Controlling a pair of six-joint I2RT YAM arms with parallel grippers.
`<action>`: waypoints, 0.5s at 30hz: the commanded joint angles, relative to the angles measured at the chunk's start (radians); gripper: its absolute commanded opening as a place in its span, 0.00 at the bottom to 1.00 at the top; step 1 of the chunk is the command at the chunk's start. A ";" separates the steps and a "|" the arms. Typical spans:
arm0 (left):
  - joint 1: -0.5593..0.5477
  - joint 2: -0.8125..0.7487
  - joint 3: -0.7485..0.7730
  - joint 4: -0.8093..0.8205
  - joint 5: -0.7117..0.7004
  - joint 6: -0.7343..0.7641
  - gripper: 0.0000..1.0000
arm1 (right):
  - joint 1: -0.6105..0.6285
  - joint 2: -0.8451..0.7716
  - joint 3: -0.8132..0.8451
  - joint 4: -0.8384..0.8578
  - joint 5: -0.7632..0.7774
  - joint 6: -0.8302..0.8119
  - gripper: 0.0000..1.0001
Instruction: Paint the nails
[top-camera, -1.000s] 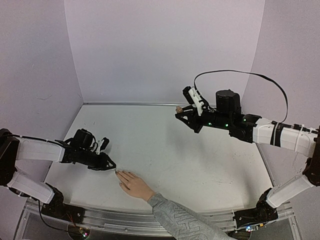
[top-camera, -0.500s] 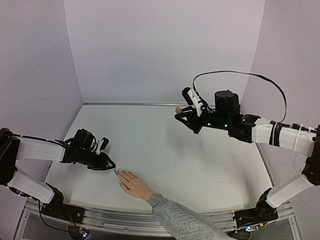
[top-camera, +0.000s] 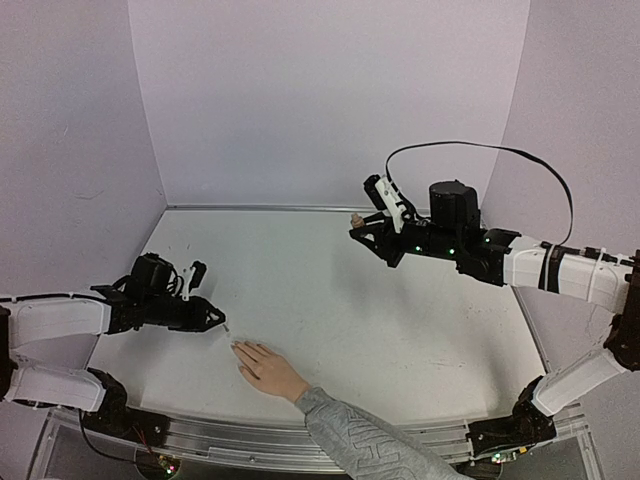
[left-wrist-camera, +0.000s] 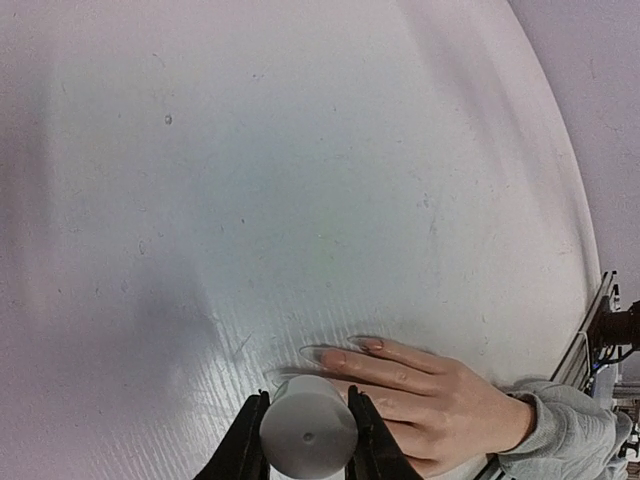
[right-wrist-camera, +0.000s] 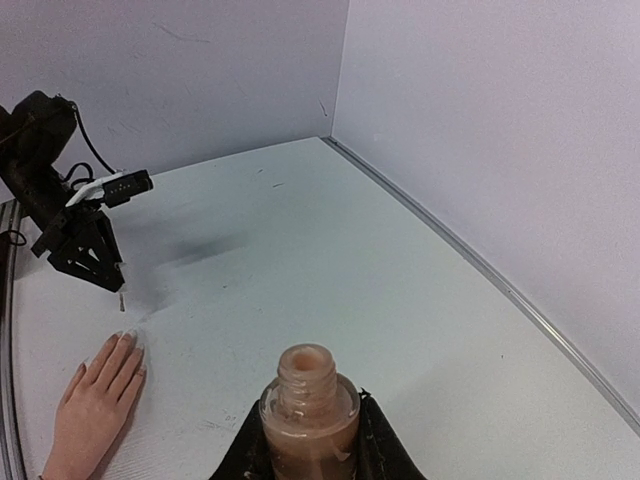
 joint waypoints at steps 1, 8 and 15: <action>0.005 -0.025 -0.014 0.045 0.043 0.008 0.00 | -0.005 0.001 0.028 0.040 -0.026 0.006 0.00; 0.003 0.102 0.038 0.044 0.122 0.036 0.00 | -0.005 -0.013 0.022 0.040 -0.017 0.008 0.00; 0.003 0.103 0.037 0.045 0.127 0.036 0.00 | -0.005 -0.011 0.018 0.040 -0.016 0.007 0.00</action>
